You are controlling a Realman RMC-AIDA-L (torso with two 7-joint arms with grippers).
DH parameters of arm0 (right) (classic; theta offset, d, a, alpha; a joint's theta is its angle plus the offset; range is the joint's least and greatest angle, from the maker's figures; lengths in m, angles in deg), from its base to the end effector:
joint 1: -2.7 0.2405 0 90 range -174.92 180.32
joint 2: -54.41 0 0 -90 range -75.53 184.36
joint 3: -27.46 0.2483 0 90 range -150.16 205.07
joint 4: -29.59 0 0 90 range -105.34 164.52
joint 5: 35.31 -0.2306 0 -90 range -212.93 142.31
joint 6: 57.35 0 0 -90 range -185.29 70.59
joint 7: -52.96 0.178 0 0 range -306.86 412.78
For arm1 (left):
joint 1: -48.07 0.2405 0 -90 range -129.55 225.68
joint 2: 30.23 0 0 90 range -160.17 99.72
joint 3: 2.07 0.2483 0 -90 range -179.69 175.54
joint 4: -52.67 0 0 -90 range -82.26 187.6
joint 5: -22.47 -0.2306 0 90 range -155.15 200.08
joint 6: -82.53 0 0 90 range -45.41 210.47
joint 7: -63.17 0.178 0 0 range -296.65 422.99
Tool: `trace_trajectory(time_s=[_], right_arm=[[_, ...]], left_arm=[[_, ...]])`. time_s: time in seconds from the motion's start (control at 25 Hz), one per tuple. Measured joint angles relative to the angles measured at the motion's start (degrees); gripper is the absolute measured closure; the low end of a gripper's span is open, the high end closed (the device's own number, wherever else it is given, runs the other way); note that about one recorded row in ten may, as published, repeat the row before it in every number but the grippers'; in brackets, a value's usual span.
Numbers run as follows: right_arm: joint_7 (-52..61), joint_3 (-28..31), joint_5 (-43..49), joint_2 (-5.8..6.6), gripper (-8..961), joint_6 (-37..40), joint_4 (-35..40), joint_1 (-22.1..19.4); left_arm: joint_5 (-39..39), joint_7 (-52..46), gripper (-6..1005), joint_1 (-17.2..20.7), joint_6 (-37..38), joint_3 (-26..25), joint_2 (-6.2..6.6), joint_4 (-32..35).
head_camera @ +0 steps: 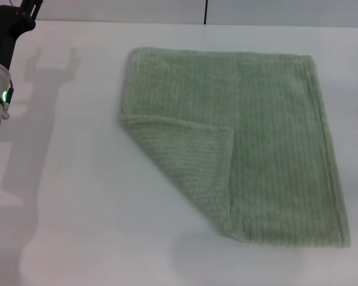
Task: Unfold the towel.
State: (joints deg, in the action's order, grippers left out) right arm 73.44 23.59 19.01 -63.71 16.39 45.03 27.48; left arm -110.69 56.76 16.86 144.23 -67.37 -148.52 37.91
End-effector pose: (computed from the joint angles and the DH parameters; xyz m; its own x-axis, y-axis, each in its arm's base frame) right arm 0.4000 0.3499 0.1505 0.7188 0.3084 -0.6230 -0.6952 0.3099 -0.6486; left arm -0.2954 0.4302 0.0152 0.6261 -0.1635 0.7624 0.7700 -0.0246 -0.6376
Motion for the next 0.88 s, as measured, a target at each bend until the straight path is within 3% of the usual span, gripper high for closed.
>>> trace_trajectory(time_s=[0.64, 0.88], right_arm=[[0.00, -0.25, 0.00, 0.26, 190, -0.75, -0.23, 0.64], [1.42, -5.12, 0.00, 0.29, 194, -2.63, 1.68, 1.90]], left_arm=[[-0.01, 0.00, 185, -0.12, -0.04, 0.52, -0.10, -0.06], [-0.09, 0.56, 185, -0.57, -0.40, 0.65, -0.11, -0.03]])
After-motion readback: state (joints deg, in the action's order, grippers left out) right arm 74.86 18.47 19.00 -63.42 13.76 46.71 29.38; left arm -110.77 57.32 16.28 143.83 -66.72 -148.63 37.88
